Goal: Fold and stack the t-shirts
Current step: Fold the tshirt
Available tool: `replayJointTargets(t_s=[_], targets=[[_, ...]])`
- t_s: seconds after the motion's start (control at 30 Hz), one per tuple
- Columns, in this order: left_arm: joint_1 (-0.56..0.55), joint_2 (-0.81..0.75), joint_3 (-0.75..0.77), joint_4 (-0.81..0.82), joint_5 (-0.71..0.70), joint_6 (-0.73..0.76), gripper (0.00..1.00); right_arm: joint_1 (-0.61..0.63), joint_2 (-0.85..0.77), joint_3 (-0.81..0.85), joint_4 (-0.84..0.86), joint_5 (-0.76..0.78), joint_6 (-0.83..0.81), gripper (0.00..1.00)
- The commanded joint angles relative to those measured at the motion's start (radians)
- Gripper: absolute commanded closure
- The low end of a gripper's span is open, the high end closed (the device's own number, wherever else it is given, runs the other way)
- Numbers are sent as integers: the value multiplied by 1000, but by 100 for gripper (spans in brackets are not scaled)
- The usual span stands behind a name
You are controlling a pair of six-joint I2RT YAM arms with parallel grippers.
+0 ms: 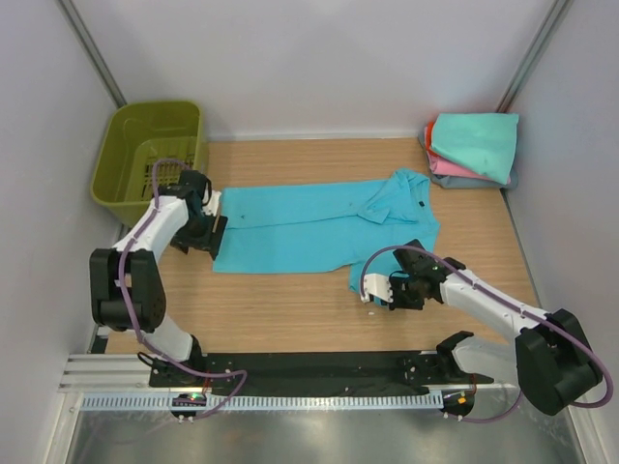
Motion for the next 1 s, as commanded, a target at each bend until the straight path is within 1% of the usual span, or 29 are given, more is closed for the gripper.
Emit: replayJointTargets(t_s=[0.0,0.1,0.13,0.17,0.23,0.33,0.43,0.67,0.9,0.97], targets=[[8,27,20,-36,120,-38,26,5,-22,-6,34,19,29,92],[13,95,54,-57,162,-38,33,5,-25,2,40,30,30,93],[16,95,59,-64,176,-38,33,5,-22,3,42,34,29,93],[19,121,63,-67,186,-41,36,5,-22,3,43,36,29,93],[34,139,76,-64,199,-47,37,4,-22,8,43,39,29,93],[62,170,94,-61,200,-55,40,5,-25,13,42,42,32,93],[76,192,103,-59,190,-56,41,5,-26,16,40,43,33,93],[76,267,119,-74,208,-47,51,5,-8,22,56,48,29,93],[76,317,136,-90,210,-45,52,5,-3,20,63,54,30,94],[76,330,137,-96,206,-44,55,4,-2,20,66,54,33,94]])
